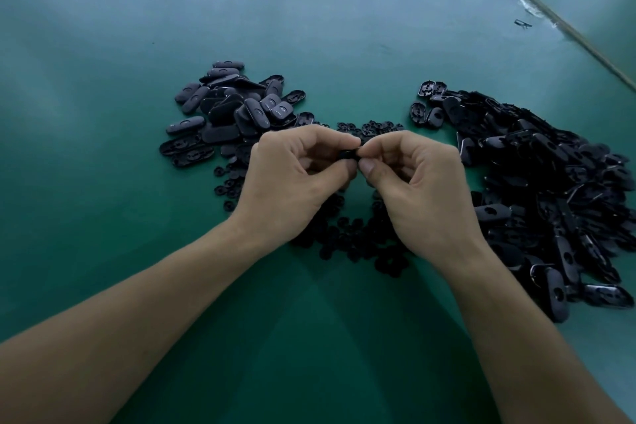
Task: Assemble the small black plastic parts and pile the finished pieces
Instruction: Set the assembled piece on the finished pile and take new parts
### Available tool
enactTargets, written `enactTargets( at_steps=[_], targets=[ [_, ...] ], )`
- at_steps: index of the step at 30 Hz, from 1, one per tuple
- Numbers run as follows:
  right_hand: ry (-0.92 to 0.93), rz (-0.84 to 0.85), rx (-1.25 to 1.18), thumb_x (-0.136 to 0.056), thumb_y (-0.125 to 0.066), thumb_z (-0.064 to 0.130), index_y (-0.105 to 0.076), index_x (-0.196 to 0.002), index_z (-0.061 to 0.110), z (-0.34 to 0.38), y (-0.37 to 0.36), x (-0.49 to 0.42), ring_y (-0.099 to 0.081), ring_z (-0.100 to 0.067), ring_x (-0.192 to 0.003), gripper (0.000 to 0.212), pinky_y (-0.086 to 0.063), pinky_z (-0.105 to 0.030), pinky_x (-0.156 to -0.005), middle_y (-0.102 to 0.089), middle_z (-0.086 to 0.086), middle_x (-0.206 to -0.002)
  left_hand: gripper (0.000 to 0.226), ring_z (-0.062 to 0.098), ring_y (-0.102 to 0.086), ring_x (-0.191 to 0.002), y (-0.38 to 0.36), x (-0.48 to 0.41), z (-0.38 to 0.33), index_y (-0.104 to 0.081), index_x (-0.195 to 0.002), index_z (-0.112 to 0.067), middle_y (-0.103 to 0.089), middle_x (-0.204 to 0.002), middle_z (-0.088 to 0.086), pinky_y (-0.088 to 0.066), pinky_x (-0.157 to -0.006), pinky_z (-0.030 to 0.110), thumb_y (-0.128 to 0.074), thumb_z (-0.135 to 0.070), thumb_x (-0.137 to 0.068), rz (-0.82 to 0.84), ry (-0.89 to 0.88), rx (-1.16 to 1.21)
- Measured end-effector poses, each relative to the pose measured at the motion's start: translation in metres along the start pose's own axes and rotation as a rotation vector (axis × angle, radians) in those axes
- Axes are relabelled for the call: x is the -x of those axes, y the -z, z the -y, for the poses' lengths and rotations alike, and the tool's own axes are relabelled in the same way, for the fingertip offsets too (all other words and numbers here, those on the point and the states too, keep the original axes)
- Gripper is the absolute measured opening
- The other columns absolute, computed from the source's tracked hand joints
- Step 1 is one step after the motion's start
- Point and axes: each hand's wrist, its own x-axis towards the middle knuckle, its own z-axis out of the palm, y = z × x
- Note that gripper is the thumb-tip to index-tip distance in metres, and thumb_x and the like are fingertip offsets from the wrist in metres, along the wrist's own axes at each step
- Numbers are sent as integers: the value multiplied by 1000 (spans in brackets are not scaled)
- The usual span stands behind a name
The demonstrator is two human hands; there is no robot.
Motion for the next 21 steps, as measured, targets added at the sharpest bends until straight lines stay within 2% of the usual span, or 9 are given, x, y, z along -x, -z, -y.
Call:
enactTargets(
  at_steps=[6,12,21],
  targets=[
    [-34,-49,-57,-90,-69,7,-69,-85,27,1,-1,0,-68,-8,-77,21,-54,-26,-74,-72,9,-79,26,18,-75,-74,-1,0,-1,-73,-99,-15,-77,-83,3,-61,-73,26,-74,7,-84,-24,24,75],
    [-85,-210,-171,-91,-69,7,-70,-88,20,3,5,-3,-62,-7,-68,14,-51,-25,-66,-69,4,-76,25,20,-76,-77,0,-2,1,-73,-99,-13,-77,-82,3,-58,-69,22,-67,9,-89,-48,59,192],
    [-5,-144,-43,-88,-75,7,-72,-83,30,8,-4,1,-70,-6,-72,23,-57,-24,-71,-73,12,-75,23,18,-76,-75,1,-1,1,-73,-97,-13,-78,-81,3,-59,-69,22,-68,9,-88,-39,31,186]
  ],
)
